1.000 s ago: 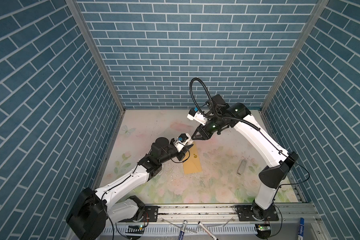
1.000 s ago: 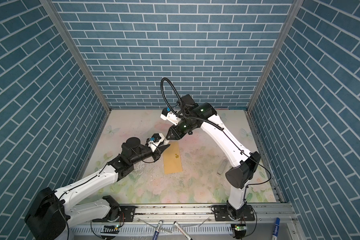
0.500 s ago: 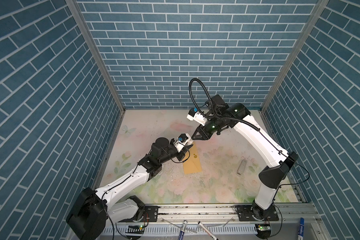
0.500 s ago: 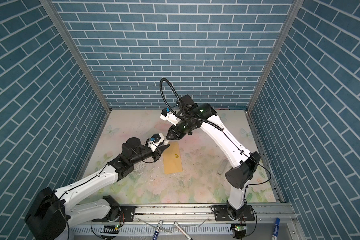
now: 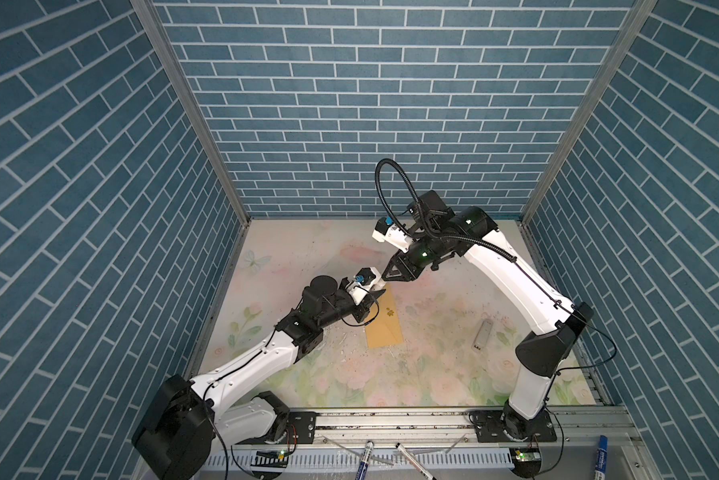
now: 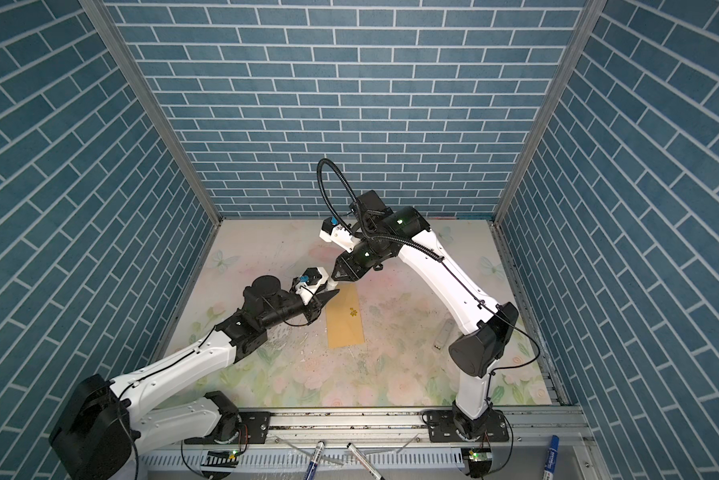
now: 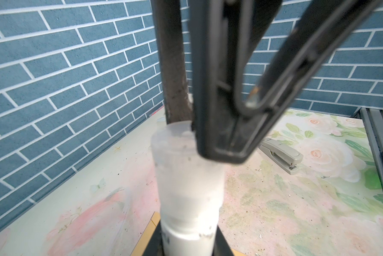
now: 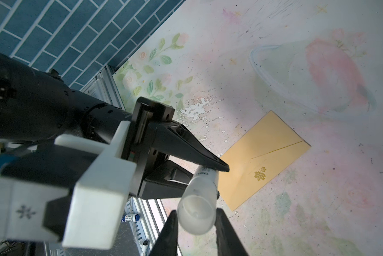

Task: Place the letter into the envelope and seal it

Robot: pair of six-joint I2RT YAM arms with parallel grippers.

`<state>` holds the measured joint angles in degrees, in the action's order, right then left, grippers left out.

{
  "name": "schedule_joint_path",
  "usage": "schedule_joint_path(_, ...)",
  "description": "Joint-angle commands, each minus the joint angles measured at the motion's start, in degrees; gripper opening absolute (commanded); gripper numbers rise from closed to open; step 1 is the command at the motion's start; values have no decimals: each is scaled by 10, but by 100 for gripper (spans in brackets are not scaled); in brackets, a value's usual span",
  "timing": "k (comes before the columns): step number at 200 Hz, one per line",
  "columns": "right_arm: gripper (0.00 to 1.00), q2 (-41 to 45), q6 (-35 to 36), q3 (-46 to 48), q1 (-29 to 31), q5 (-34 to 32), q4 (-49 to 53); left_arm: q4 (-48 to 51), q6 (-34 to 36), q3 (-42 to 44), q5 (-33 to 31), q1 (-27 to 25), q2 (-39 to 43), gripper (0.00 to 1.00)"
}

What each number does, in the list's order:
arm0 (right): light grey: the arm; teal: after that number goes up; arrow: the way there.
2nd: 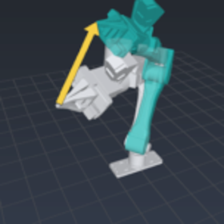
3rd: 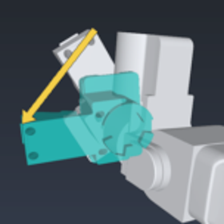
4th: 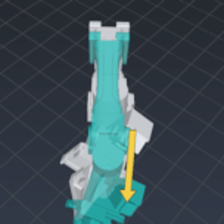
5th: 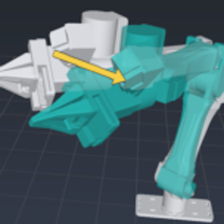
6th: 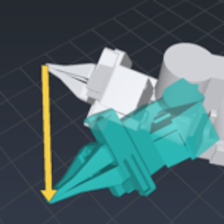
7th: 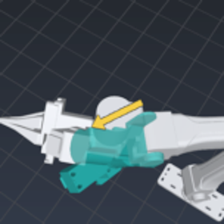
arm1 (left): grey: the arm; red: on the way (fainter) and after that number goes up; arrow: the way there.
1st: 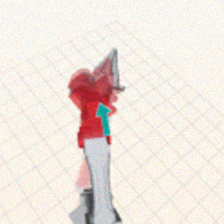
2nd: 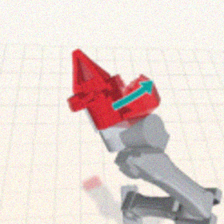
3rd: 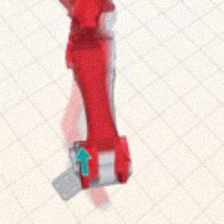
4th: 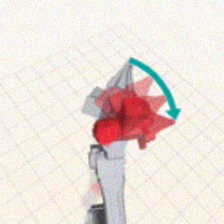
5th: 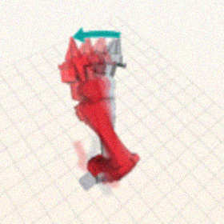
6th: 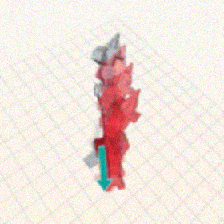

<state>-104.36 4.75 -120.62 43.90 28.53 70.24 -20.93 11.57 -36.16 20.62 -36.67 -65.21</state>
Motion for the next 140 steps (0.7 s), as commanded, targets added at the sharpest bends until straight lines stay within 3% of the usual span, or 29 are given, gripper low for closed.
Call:
schedule_joint_path(1,29,-12,0,-29,4,-14,9,-33,3,1,11,-2,13,0)
schedule_joint_path(140,26,-30,-3,-31,4,11,18,-44,3,1,10,-2,13,0)
